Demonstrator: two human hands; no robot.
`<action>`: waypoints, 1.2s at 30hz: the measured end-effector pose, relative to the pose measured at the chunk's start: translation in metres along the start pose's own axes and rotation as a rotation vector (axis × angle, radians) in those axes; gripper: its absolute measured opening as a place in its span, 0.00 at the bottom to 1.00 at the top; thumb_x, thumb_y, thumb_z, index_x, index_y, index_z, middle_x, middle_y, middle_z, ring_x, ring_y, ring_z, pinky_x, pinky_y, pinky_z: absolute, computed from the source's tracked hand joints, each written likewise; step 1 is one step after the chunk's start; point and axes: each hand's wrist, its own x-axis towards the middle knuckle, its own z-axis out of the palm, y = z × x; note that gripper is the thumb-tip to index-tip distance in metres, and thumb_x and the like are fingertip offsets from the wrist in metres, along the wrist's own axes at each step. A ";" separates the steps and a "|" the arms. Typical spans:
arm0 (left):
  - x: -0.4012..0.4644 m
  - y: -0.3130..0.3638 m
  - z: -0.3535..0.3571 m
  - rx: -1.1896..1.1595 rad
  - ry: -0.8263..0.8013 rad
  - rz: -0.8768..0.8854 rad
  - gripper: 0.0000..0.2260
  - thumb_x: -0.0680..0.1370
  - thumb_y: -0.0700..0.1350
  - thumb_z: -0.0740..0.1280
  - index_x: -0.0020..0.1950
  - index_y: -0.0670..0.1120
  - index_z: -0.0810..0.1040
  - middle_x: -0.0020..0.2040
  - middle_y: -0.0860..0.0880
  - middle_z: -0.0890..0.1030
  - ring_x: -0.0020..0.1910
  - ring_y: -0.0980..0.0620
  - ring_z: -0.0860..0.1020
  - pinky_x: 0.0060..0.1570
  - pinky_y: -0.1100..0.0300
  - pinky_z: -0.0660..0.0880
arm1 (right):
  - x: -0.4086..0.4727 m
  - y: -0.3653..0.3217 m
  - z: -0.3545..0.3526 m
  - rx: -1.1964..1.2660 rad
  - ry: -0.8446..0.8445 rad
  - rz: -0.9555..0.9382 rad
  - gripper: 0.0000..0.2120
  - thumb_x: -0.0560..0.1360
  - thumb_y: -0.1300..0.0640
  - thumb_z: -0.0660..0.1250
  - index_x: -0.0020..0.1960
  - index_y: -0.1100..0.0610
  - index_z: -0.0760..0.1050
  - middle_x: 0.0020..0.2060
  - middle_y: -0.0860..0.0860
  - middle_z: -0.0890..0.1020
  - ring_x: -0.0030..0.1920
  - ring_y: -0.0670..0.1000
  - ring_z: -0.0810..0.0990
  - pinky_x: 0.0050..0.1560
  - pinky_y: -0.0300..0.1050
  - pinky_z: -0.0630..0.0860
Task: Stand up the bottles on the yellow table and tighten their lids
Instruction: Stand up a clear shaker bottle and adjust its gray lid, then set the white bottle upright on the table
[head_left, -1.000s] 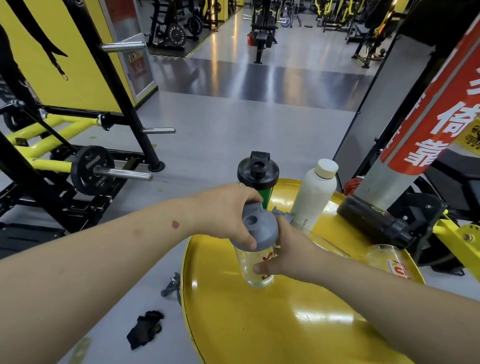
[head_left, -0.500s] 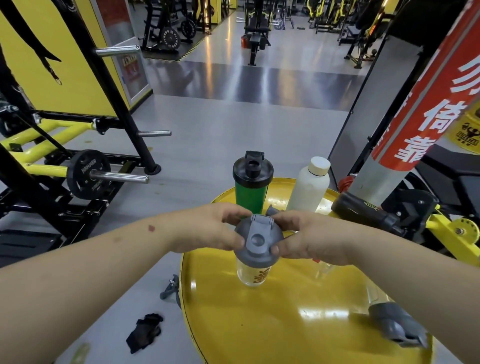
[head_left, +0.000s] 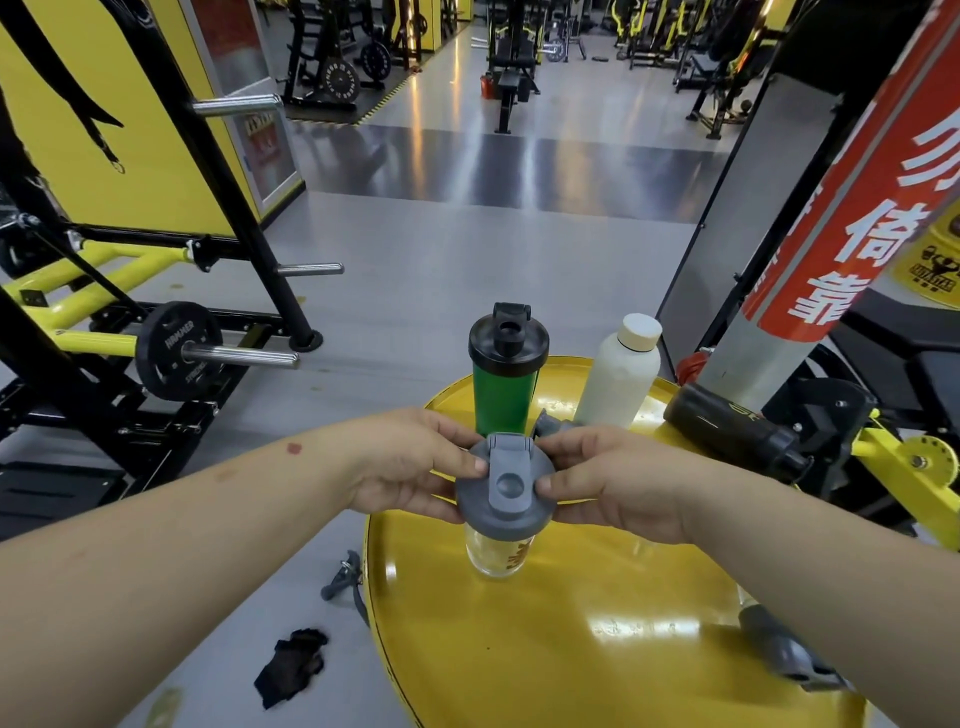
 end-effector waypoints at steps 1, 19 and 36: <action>-0.001 0.001 0.000 0.007 0.004 -0.002 0.15 0.79 0.36 0.71 0.65 0.43 0.80 0.59 0.42 0.86 0.57 0.41 0.85 0.58 0.43 0.82 | 0.000 0.000 0.000 -0.004 0.000 0.000 0.18 0.78 0.67 0.71 0.66 0.55 0.81 0.59 0.52 0.87 0.62 0.52 0.84 0.67 0.52 0.79; -0.006 0.019 0.001 0.224 0.086 -0.005 0.21 0.77 0.38 0.72 0.69 0.49 0.75 0.61 0.45 0.83 0.61 0.46 0.82 0.60 0.49 0.80 | -0.008 -0.013 -0.006 -0.123 0.132 -0.030 0.30 0.69 0.56 0.79 0.69 0.55 0.77 0.61 0.51 0.85 0.62 0.52 0.84 0.67 0.53 0.79; 0.063 0.139 0.096 0.064 0.149 0.198 0.21 0.81 0.37 0.65 0.73 0.49 0.72 0.67 0.45 0.75 0.57 0.44 0.82 0.48 0.56 0.81 | -0.001 -0.055 -0.116 -0.397 0.640 -0.192 0.44 0.66 0.43 0.79 0.78 0.53 0.68 0.69 0.52 0.77 0.67 0.54 0.77 0.68 0.54 0.75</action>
